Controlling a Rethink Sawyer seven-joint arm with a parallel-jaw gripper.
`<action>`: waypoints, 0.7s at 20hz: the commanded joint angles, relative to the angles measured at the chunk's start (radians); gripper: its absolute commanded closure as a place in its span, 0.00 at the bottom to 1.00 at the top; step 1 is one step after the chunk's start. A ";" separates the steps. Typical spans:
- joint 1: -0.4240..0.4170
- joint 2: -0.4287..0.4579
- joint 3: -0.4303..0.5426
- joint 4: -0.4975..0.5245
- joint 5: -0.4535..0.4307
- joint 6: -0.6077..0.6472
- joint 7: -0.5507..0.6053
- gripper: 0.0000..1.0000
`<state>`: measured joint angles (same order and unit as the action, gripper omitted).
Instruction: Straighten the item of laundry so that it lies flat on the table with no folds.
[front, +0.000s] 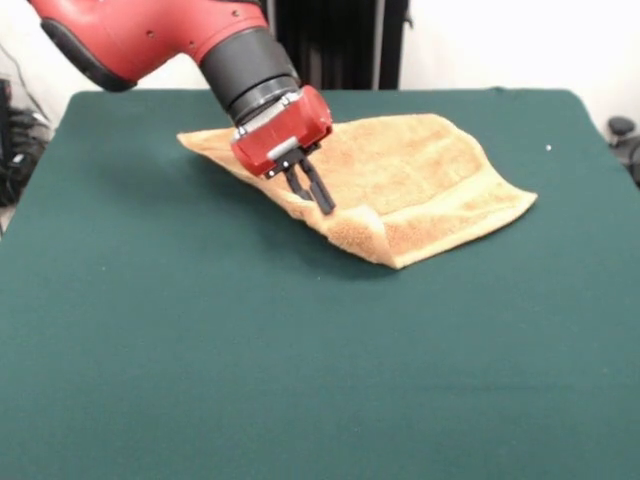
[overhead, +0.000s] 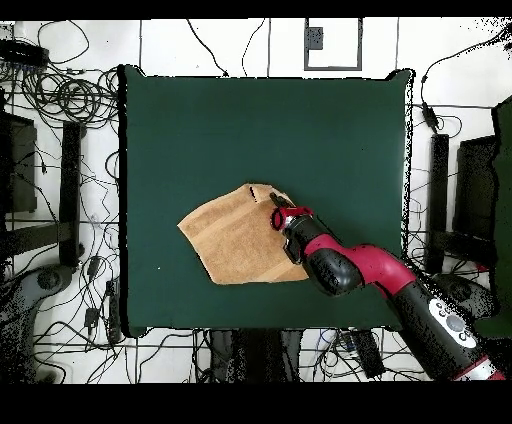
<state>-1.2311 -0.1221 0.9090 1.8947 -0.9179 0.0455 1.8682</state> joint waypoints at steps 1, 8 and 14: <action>0.048 -0.005 -0.002 -0.129 -0.047 -0.034 0.015 1.00; 0.091 -0.082 -0.063 -0.117 -0.045 -0.108 0.061 1.00; 0.109 -0.112 -0.089 -0.114 -0.045 -0.148 0.064 1.00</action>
<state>-1.1933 -0.1940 0.8860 1.8953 -0.9179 -0.0345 1.8682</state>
